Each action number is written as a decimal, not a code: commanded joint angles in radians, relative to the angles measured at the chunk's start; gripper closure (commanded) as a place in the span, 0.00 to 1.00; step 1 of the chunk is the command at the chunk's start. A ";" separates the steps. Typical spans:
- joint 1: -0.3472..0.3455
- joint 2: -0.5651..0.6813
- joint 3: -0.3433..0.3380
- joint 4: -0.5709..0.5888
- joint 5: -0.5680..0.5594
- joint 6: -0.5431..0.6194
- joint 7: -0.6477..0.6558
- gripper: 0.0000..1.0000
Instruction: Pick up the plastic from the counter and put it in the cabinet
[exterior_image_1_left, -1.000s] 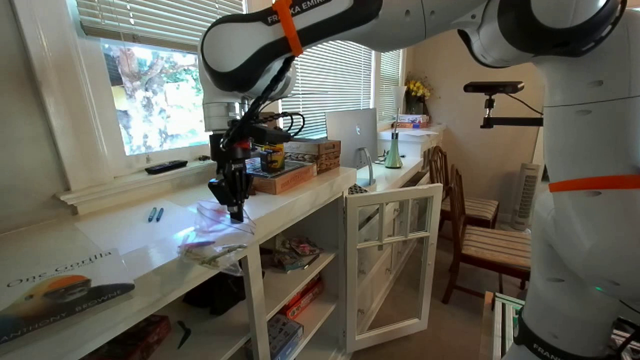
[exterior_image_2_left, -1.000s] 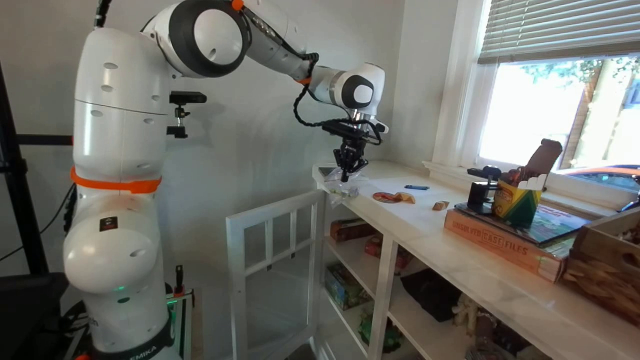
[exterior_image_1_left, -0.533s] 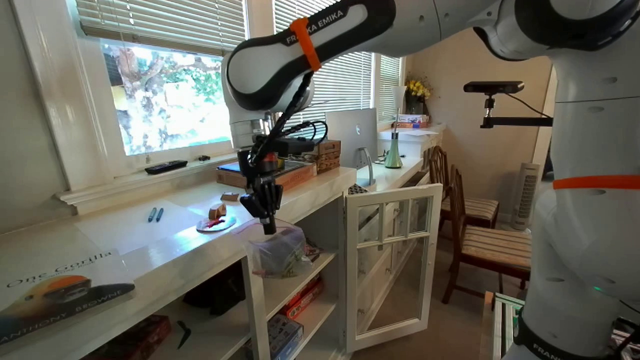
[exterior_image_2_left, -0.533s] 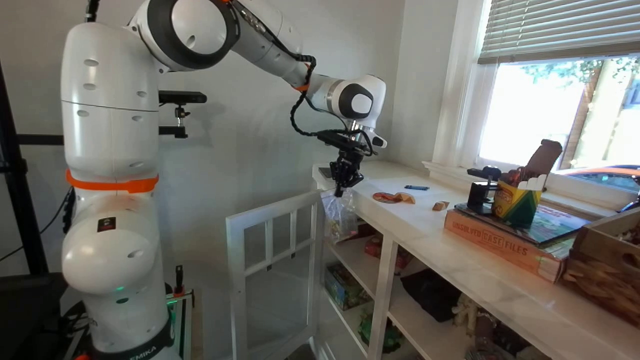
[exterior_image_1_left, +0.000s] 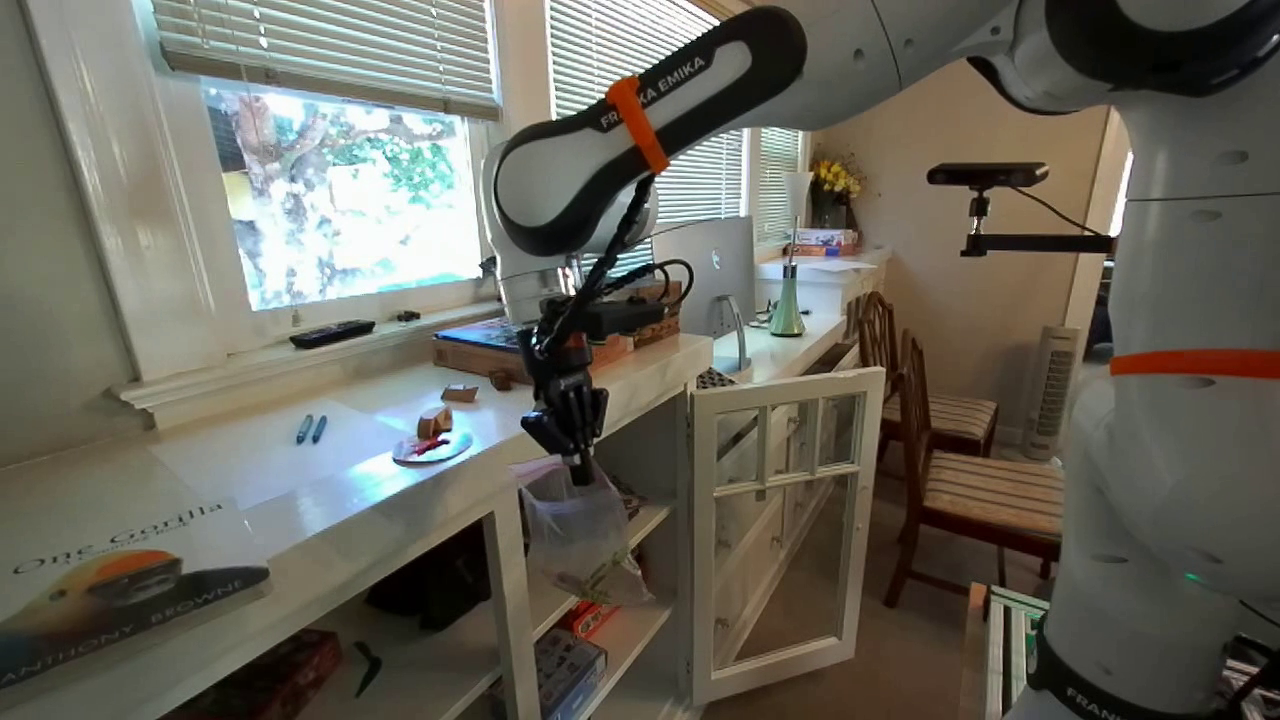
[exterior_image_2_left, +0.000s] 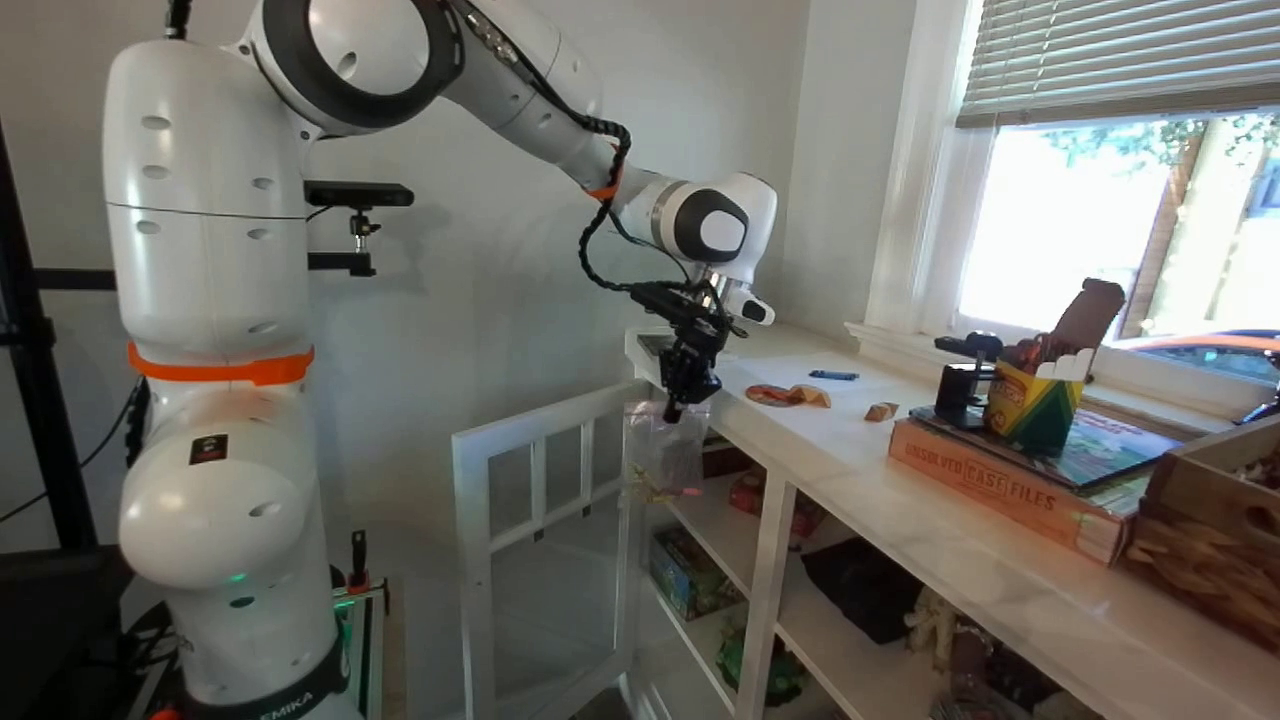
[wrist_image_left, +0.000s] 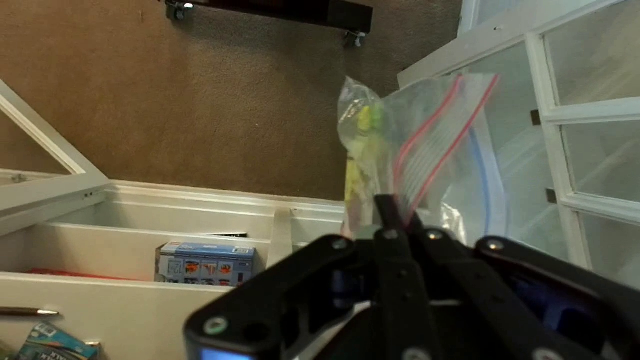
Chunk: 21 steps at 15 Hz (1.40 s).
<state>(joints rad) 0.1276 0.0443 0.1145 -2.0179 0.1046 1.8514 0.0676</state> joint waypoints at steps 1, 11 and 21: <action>-0.018 -0.044 -0.016 -0.109 -0.013 0.118 0.049 1.00; -0.061 -0.046 -0.061 -0.328 -0.058 0.539 0.095 1.00; -0.088 -0.017 -0.086 -0.405 -0.039 0.692 0.103 0.98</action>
<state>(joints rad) 0.0417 0.0279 0.0260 -2.4239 0.0657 2.5460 0.1709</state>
